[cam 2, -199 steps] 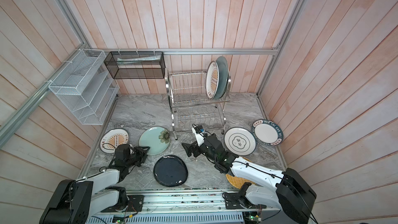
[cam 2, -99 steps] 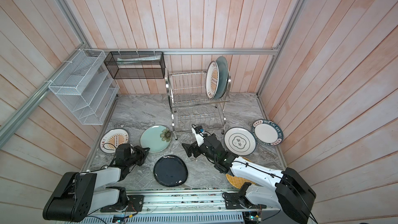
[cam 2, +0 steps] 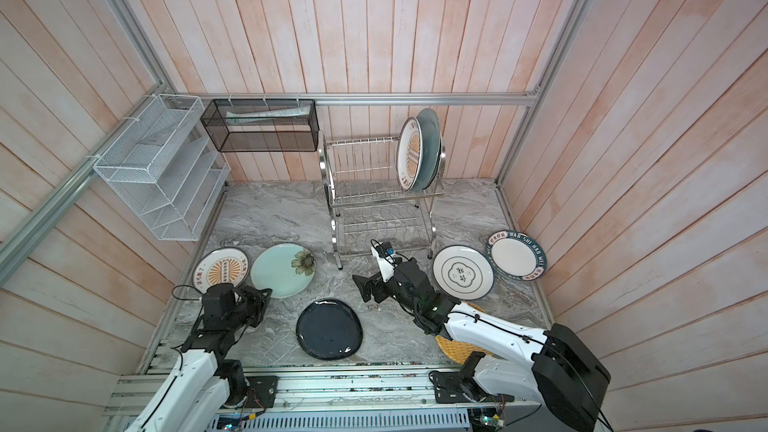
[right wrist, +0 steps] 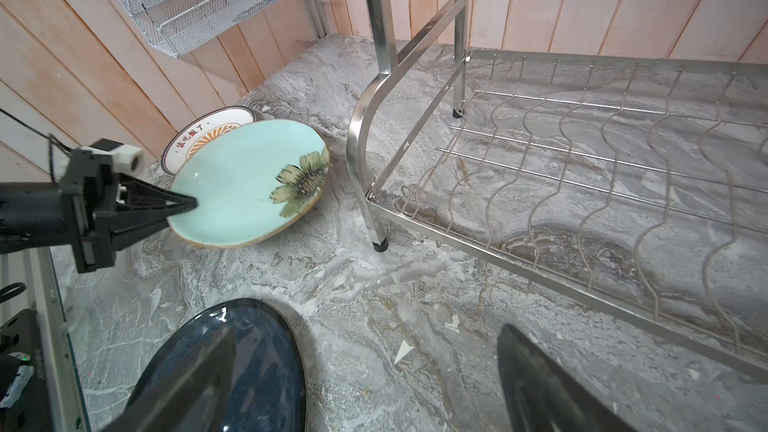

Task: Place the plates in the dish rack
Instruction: 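Lift the mint-green plate upright with the left gripper toward the right gripper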

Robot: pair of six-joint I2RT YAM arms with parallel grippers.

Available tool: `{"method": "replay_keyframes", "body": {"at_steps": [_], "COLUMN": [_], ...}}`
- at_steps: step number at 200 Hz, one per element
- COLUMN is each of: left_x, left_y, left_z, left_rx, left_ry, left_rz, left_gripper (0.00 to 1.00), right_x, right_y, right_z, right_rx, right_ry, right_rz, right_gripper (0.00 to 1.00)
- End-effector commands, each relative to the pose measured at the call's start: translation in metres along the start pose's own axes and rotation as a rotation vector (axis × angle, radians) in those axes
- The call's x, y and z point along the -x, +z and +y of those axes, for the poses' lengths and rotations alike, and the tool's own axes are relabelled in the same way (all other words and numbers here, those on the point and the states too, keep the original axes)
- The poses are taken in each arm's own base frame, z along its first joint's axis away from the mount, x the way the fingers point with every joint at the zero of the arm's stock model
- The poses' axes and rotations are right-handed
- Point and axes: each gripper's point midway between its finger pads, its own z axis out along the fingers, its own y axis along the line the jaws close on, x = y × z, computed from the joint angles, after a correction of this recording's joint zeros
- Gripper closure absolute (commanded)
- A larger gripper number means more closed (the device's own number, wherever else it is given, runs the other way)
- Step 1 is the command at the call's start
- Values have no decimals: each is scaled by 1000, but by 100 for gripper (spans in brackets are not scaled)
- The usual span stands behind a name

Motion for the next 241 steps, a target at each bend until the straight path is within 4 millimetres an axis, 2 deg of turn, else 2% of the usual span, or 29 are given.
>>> {"method": "replay_keyframes", "body": {"at_steps": [1, 29, 57, 74, 103, 123, 143, 162, 181, 216, 241], "left_x": [16, 12, -8, -18, -41, -68, -93, -108, -121, -133, -141], "left_y": [-33, -54, -71, -79, -83, -80, -76, -69, -65, -59, -59], "left_z": [-51, -89, -132, -151, -168, -180, -191, -199, -207, -220, -230], "left_rx": [-117, -208, -351, -433, -569, -630, -659, -688, -721, -755, -797], "left_ry": [117, 257, 413, 492, 541, 601, 652, 655, 661, 699, 741], "left_rz": [-44, 8, 121, 174, 298, 394, 461, 512, 571, 623, 655], "left_gripper": [100, 100, 100, 100, 100, 100, 100, 100, 100, 100, 100], "right_x": [6, 15, 35, 43, 61, 77, 88, 96, 97, 94, 90], "right_y": [-4, -8, -18, -26, -38, -45, -45, -44, -40, -35, -29], "right_z": [-4, -14, -29, -31, -26, -21, -15, -11, -12, -15, -18], "right_rx": [-14, -18, -22, -10, 27, 63, 92, 107, 100, 82, 62], "right_ry": [9, 108, 248, 273, 305, 324, 327, 337, 355, 360, 368], "right_rz": [-33, -35, -19, -10, 6, 6, 21, 27, 41, 77, 105], "right_gripper": [2, 2, 2, 2, 2, 2, 2, 2, 2, 3, 7]}}
